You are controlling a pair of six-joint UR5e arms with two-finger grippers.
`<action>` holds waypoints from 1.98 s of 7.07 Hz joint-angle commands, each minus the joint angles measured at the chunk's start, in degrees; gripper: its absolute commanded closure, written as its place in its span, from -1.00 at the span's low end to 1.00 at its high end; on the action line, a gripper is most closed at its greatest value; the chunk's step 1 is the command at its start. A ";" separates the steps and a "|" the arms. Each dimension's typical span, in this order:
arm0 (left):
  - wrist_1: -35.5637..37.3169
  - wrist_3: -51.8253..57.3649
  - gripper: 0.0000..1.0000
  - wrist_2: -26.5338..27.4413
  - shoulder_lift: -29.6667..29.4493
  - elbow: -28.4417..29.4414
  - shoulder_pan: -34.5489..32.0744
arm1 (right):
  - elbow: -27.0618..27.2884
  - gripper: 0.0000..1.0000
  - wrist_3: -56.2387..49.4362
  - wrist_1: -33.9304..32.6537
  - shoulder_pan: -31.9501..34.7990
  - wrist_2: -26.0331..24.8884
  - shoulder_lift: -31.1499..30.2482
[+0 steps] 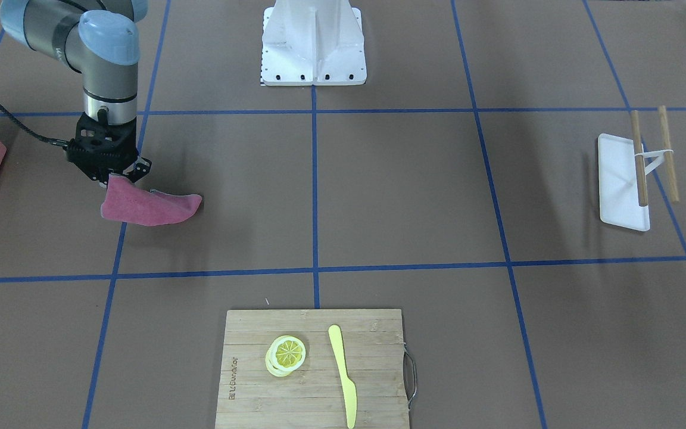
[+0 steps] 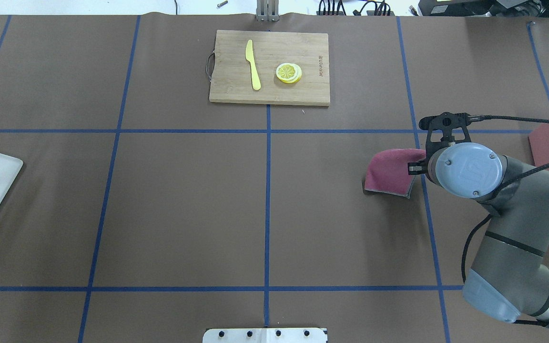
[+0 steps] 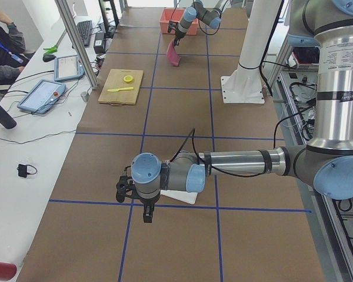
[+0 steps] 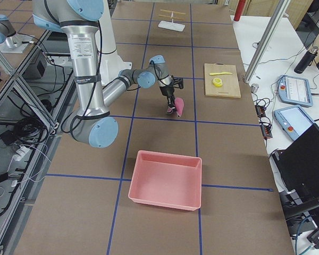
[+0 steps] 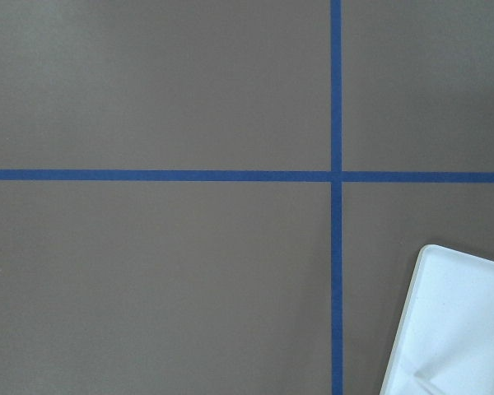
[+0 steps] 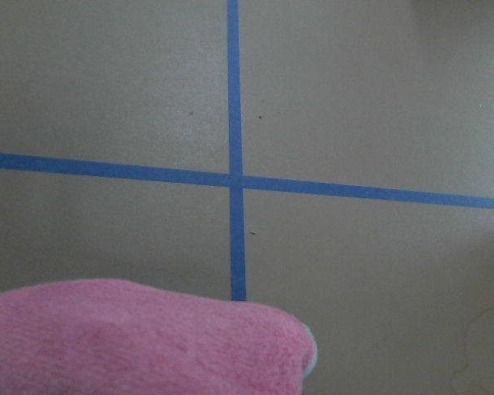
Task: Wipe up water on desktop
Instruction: 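Wipe the cloth again across the table center with the right gripper, then carry the cloth to the pink bin and drop it with the right gripper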
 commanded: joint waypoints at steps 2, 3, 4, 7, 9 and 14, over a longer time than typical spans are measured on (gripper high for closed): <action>-0.27 0.06 -0.97 -0.11 0.14 -0.09 0.63 | -5.22 1.00 11.49 3.99 -7.89 -0.73 7.40; -0.36 0.06 -0.97 -0.11 0.05 -0.09 0.63 | -10.47 1.00 16.33 3.20 -10.19 -2.48 15.46; -0.27 0.06 -0.97 -0.11 -0.12 -0.09 0.63 | -15.04 1.00 18.56 2.59 -10.82 -3.10 22.07; -0.36 0.06 -0.97 -0.11 -0.04 0.00 0.63 | -17.02 1.00 27.16 2.58 -13.28 -5.63 30.37; -0.45 0.06 -0.97 -0.11 0.05 0.09 0.63 | -12.66 1.00 27.90 1.53 -13.29 -6.01 30.93; -0.53 0.15 -0.97 -0.11 0.23 0.44 0.63 | 13.88 1.00 7.38 -19.39 3.88 10.03 18.66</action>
